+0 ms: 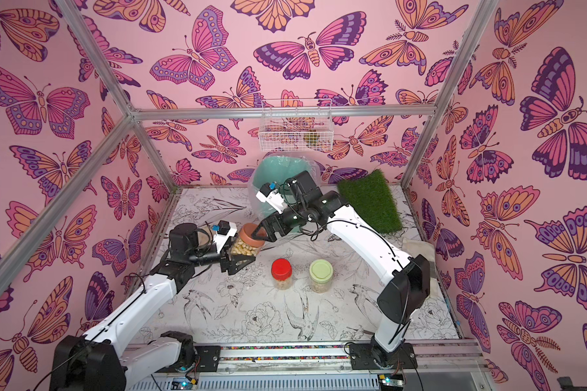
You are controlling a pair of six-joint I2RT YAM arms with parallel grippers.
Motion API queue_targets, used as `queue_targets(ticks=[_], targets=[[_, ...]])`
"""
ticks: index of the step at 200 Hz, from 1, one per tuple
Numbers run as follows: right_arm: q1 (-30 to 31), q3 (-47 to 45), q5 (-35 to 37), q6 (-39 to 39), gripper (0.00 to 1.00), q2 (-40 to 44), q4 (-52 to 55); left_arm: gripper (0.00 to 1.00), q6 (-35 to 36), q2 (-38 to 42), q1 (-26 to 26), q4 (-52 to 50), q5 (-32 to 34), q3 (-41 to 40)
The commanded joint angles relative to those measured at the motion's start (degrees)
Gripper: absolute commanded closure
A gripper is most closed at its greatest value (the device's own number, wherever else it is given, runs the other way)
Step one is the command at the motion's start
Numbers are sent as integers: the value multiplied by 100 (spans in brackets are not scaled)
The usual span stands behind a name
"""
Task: Empty moldy peanuts from jars
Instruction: Unscrew the lid from the jar.
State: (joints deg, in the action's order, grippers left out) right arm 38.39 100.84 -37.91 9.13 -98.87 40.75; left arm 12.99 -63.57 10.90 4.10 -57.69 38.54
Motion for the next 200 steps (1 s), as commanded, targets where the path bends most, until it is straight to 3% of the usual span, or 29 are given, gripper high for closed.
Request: queue_targets(ticks=[1, 45, 200], targets=[[-2, -147, 597, 1394, 1, 200, -204, 100, -16, 125, -17, 201, -111, 137], [311, -284, 887, 2043, 1, 278, -302, 100, 19, 108, -13, 205, -76, 88], [702, 68, 864, 2098, 1, -152, -245, 100, 63, 117, -15, 195, 13, 30]])
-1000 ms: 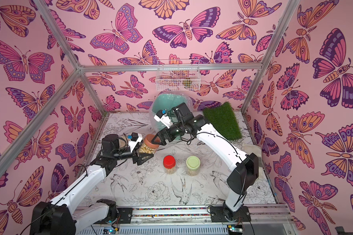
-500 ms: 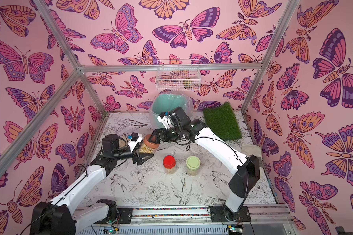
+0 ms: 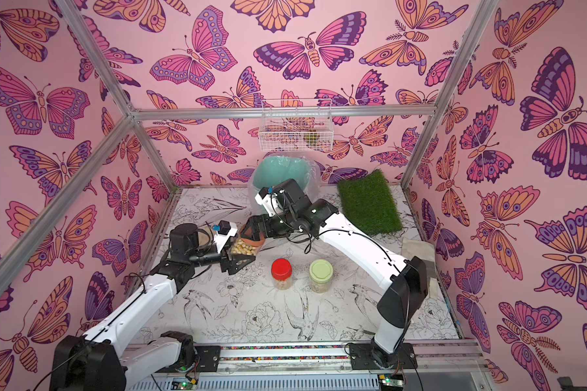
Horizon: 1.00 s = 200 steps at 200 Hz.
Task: Empty moldy peanuts from jars
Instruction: Unscrew the lid from the jar.
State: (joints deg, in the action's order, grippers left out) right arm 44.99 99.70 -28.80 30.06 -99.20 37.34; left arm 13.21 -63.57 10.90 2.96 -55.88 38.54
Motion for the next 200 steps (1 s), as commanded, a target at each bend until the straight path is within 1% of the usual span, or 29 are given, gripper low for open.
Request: queue_targets(ticks=[1, 11, 68, 103, 119, 137, 140, 170, 188, 200], targets=[[39, 177, -47, 2, 1, -123, 97, 100, 41, 117, -12, 310, -169, 30], [40, 179, -44, -25, 3, -118, 98, 100, 33, 125, -9, 311, -169, 16], [43, 270, -284, -355, 29, -227, 278, 100, 6, 167, -15, 290, -160, 14], [14, 324, -638, -885, 45, -254, 324, 100, -3, 170, -10, 275, -202, 15], [-35, 314, -720, -1373, 51, -214, 407, 100, 44, 193, -12, 182, -188, 38], [-138, 304, -772, -2165, 54, -144, 610, 100, 50, 227, -21, 126, -230, 54], [-169, 311, -944, -2288, 54, -139, 642, 100, 50, 229, -26, 120, -250, 61], [-356, 347, -1328, -3602, 55, -91, 950, 100, 59, 224, -33, 38, -351, 84], [-406, 400, -1424, -4348, 56, -125, 1177, 100, 59, 239, -29, -17, -406, 106], [-433, 386, -1431, -4683, 56, -156, 1225, 100, 59, 232, -32, -49, -440, 114]])
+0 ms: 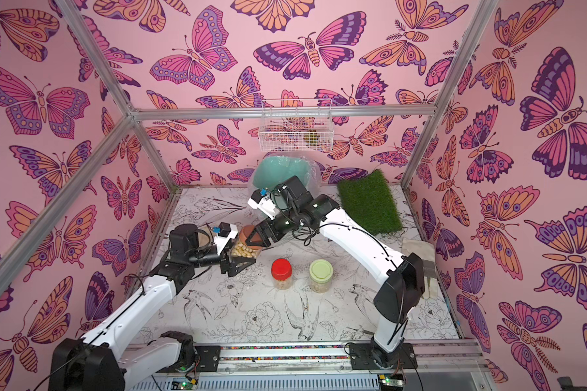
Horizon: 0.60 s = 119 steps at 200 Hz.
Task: Empty moldy peanuts from jars
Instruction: Unscrew the lid from the jar.
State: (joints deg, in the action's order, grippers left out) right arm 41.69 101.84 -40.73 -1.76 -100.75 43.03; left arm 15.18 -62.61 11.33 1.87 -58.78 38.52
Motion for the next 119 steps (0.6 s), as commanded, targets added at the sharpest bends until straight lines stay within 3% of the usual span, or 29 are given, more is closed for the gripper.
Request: queue_targets(ticks=[1, 14, 37, 85, 101, 119], targets=[[-102, 170, -236, -1532, 56, -4, 660, 100, -138, 135, -73, 51, -150, 118], [-130, 178, -272, -1818, 54, -50, 706, 100, -138, 135, -72, 33, -160, 129], [-169, 255, -380, -2124, 39, -142, 777, 100, -143, 135, -75, 18, -186, 150], [-170, 495, -682, -1489, 7, -216, 600, 100, -138, 122, -72, 23, -186, 140], [-171, 518, -686, -1292, 0, -242, 597, 100, -134, 126, -74, 22, -186, 132], [-171, 589, -695, -1147, 1, -302, 699, 100, -121, 126, -79, 19, -185, 129]])
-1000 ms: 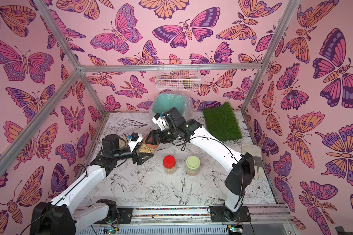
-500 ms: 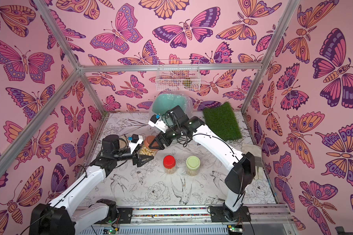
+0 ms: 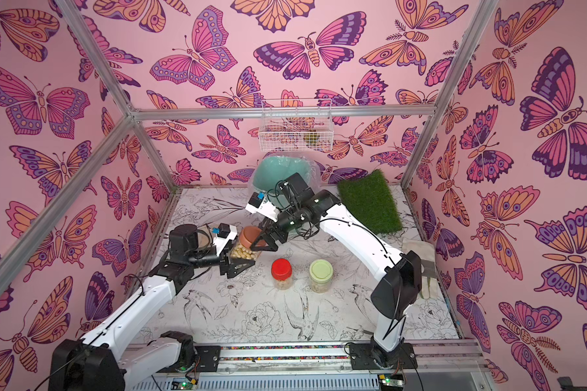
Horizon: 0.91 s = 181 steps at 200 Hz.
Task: Empty moldy peanuts from jars
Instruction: Unscrew the lid from the jar.
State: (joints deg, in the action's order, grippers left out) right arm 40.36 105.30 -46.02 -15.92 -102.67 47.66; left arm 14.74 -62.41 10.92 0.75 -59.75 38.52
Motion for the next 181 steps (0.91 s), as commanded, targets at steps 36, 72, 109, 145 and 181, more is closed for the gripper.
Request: queue_targets(ticks=[36, 72, 109, 145, 181], targets=[[-54, 485, 164, 981, 1, -196, 244, 100, -67, 89, -35, 133, -73, 123], [-90, 195, 738, 2486, 1, 73, -421, 100, -50, 106, -32, 132, -46, 95], [-58, -331, 1363, 3770, 1, 450, -806, 100, -16, 76, -33, 133, -20, 86], [107, -760, 1791, 4476, 1, 719, -1084, 100, 2, 36, -30, 135, -2, 83], [256, -870, 1891, 4755, 1, 714, -1233, 100, 29, 36, -36, 131, 59, 67]])
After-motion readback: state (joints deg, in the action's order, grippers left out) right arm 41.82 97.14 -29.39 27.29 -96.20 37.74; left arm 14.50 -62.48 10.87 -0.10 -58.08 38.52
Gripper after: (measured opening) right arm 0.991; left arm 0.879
